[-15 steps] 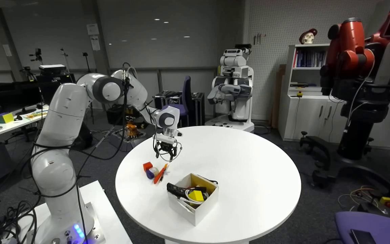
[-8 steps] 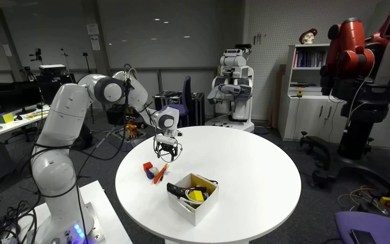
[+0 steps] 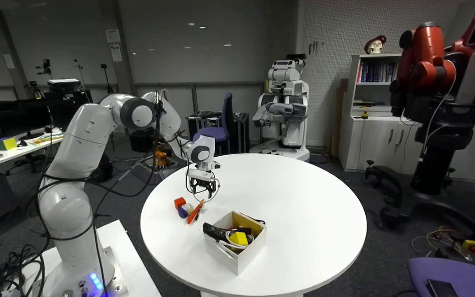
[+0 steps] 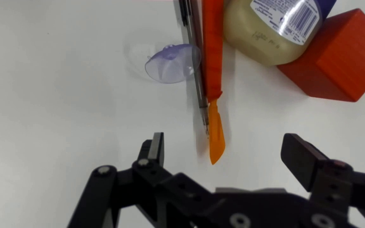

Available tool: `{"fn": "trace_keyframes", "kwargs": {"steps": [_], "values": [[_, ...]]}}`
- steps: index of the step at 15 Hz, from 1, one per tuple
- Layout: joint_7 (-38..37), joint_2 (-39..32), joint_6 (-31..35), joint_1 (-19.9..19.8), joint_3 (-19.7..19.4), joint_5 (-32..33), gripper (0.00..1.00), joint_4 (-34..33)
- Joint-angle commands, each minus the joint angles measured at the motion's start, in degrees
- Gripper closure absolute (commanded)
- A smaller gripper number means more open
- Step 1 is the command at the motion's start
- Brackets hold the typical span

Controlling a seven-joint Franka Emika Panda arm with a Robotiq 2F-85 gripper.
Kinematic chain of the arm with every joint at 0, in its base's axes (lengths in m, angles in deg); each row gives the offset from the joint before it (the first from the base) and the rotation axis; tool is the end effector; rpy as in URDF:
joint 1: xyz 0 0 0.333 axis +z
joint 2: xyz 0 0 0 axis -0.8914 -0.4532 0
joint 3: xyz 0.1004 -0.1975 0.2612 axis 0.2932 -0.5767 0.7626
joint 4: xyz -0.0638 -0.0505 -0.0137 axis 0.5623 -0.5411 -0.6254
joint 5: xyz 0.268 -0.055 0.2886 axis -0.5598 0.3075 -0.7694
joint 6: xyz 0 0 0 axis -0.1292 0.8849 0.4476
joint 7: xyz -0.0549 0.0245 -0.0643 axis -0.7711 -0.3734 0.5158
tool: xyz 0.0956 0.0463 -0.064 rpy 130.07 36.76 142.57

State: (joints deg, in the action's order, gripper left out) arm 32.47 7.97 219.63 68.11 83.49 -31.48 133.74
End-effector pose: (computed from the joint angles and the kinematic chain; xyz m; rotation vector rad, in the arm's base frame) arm 0.5972 0.1394 0.1767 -2.9484 -0.8591 0.2550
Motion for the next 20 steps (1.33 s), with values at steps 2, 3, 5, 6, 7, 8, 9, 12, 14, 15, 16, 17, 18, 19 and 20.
{"fn": "trace_keyframes", "kwargs": {"steps": [2, 3, 5, 6, 7, 8, 9, 12, 14, 15, 16, 17, 18, 19, 20], "values": [[-3.57, 1.31, 5.79, 0.63, -0.45, 0.92, 0.00, 3.78], [-4.21, 1.41, 6.68, 0.75, -0.59, 1.11, 0.00, 4.35], [-5.49, 1.57, 7.97, 0.89, -0.80, 1.26, 0.00, 5.40], [-6.00, 1.55, 8.77, 0.97, -0.89, 1.38, 0.01, 5.86], [-6.38, 1.53, 8.91, 0.99, -0.91, 1.40, 0.02, 6.12], [-6.85, 1.36, 8.93, 1.16, -1.09, 1.63, 0.02, 6.23], [-7.16, 1.32, 8.80, 1.23, -1.18, 1.72, 0.03, 6.38], [-8.18, 1.15, 8.61, 1.69, -1.87, 2.69, 0.09, 6.47], [-8.97, 1.02, 8.36, 2.16, -2.48, 3.77, 0.29, 6.30], [-9.20, 0.94, 8.21, 2.29, -2.66, 4.14, 0.33, 6.19], [-9.50, 0.84, 8.12, 2.42, -2.81, 4.47, 0.40, 6.08], [-9.68, 0.74, 8.06, 2.55, -2.94, 4.72, 0.47, 5.99], [-9.79, 0.66, 7.78, 2.62, -3.01, 4.86, 0.56, 5.88], [-9.88, 0.62, 7.68, 2.67, -3.04, 5.05, 0.63, 5.86], [-9.98, 0.59, 7.58, 2.71, -3.06, 5.24, 0.72, 5.82]]}}
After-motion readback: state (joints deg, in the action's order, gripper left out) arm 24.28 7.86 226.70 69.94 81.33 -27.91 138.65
